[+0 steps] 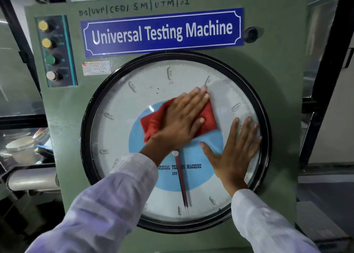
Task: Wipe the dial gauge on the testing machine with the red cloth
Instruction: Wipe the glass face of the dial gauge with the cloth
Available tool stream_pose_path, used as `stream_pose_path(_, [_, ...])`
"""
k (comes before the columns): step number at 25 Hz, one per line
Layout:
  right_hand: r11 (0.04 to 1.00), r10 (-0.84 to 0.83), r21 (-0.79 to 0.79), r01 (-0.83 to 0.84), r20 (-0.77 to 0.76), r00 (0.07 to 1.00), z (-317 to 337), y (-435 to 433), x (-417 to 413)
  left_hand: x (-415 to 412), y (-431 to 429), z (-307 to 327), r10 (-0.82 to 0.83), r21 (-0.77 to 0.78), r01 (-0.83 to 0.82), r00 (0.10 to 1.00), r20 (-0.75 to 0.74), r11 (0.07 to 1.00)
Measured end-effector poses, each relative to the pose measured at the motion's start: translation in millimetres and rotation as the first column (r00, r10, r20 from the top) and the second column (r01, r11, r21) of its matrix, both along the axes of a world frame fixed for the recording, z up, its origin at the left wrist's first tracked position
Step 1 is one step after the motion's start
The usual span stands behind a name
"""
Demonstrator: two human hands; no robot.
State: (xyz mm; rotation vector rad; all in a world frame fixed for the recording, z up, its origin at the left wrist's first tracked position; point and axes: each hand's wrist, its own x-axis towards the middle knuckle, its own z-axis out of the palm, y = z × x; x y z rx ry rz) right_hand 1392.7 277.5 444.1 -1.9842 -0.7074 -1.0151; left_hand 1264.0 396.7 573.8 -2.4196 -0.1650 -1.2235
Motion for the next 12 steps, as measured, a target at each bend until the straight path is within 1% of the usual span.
stream_pose_path(1, [1.000, 0.002, -0.008, -0.002, 0.010, 1.000, -1.0, -2.7, 2.1, -10.7, 10.3, 4.9, 0.038, -0.031, -0.037, 0.998, 0.045, 0.999])
stream_pose_path(3, [1.000, 0.010, -0.029, -0.009, 0.047, 0.999, -3.0, -9.1, 7.8, -35.0, 32.7, 13.0, 0.167, -0.124, -0.145, 0.966, 0.195, 0.982])
stream_pose_path(5, [0.999, 0.022, -0.044, -0.019, 0.077, 0.997, -3.9, -13.2, 11.9, -55.7, 49.0, 15.4, 0.333, -0.232, -0.270, 0.893, 0.302, 0.935])
stream_pose_path(7, [0.999, 0.031, -0.048, -0.027, 0.087, 0.996, -3.6, -14.0, 13.2, -63.3, 52.6, 15.7, 0.464, -0.349, -0.341, 0.803, 0.375, 0.873])
stream_pose_path(9, [0.998, 0.015, -0.061, -0.010, 0.089, 0.996, -2.4, -11.6, 13.5, -54.8, 48.0, 17.7, 0.533, -0.423, -0.361, 0.734, 0.421, 0.831])
stream_pose_path(10, [0.998, 0.009, -0.067, -0.003, 0.085, 0.996, -2.3, -10.4, 13.0, -48.3, 44.5, 18.9, 0.544, -0.436, -0.362, 0.719, 0.432, 0.824])
stream_pose_path(12, [0.998, 0.004, -0.057, 0.001, 0.078, 0.997, -2.6, -8.9, 11.6, -29.2, 35.7, 23.3, 0.522, -0.398, -0.364, 0.736, 0.430, 0.842])
